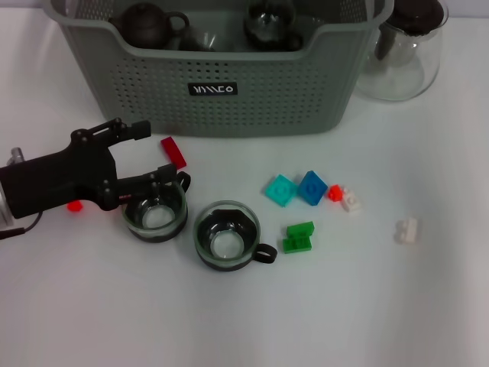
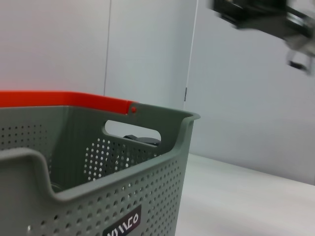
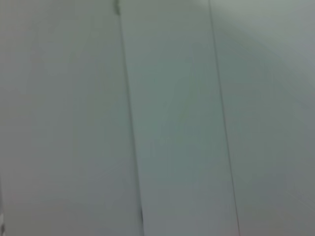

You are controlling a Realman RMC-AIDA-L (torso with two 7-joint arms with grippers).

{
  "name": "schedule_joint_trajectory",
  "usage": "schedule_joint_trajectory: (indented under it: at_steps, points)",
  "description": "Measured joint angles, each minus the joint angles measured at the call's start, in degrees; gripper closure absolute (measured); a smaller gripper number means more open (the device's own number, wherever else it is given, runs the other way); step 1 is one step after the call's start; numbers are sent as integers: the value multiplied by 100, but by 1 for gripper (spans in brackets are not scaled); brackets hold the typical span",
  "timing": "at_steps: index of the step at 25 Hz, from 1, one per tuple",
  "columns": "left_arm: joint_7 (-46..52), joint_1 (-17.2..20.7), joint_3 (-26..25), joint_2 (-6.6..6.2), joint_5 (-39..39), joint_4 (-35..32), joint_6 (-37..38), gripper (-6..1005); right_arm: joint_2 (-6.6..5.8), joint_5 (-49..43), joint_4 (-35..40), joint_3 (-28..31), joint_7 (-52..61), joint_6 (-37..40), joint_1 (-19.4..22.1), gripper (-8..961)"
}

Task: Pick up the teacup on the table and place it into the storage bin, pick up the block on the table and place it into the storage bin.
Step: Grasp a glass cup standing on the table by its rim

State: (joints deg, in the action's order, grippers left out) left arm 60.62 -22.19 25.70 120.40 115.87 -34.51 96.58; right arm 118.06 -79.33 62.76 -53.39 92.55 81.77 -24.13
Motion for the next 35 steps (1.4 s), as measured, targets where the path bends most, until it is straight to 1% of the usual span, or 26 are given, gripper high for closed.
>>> schedule_joint_trajectory:
  at_steps: [1, 3, 5, 7, 8, 9, 11, 15, 17, 19, 21, 23, 27, 28, 30, 32, 35]
  points:
    - [15, -1, 3, -1, 0, -33, 13, 160, -27, -43, -45, 156, -142, 312, 186, 529]
    - [143, -23, 4, -14, -1, -156, 44, 160, -75, -439, -73, 432, -322, 865, 540, 529]
    - [232, -33, 8, -18, 0, -209, 63, 160, -88, -1282, -5, 617, -319, 1212, 772, 529]
    - [576, -54, 36, -24, 33, -403, 125, 160, -67, -2186, 111, 763, -178, 1420, 870, 529]
    - [576, -54, 36, -24, 33, -403, 125, 160, -43, -2643, 170, 849, -69, 1488, 885, 528]
    - [819, -72, 61, -25, 71, -545, 164, 160, -13, -2972, 219, 927, 38, 1493, 868, 528]
    - [1594, -100, 158, -25, 214, -908, 221, 160, 41, -3560, 295, 1093, 250, 1512, 770, 528]
    - [2836, -117, 384, -25, 701, -1577, 260, 160, 78, -4256, 350, 1230, 577, 1524, 431, 528]
    - [3295, -144, 440, -23, 952, -1806, 247, 160, 80, -4435, 308, 1216, 626, 1552, 232, 528]
    - [3478, -162, 447, -18, 1068, -1880, 240, 160, 83, -4505, 183, 1198, 518, 1577, 71, 529]
    - [3494, -163, 443, -14, 1107, -1891, 231, 160, 86, -4490, -84, 1213, 195, 1614, -118, 529]
    - [3231, -117, 437, 25, 1126, -1851, 197, 160, 85, -4387, -442, 1250, -217, 1687, -285, 529]
    - [3117, -35, 397, 51, 1150, -1864, 194, 160, 27, -4150, -1295, 1284, -912, 1797, -531, 528]
    - [3184, -27, 395, 48, 1171, -1891, 194, 161, 22, -4112, -1404, 1296, -982, 1796, -558, 528]
    - [3482, -30, 408, 37, 1282, -1991, 202, 161, 24, -4020, -1617, 1328, -1146, 1793, -608, 528]
    - [4065, -81, 477, 51, 1511, -2237, 224, 161, 51, -3912, -1693, 1336, -1239, 1797, -617, 528]
    - [5164, -158, 756, 192, 1901, -2884, 148, 161, 82, -3734, -1751, 1338, -1319, 1806, -609, 528]
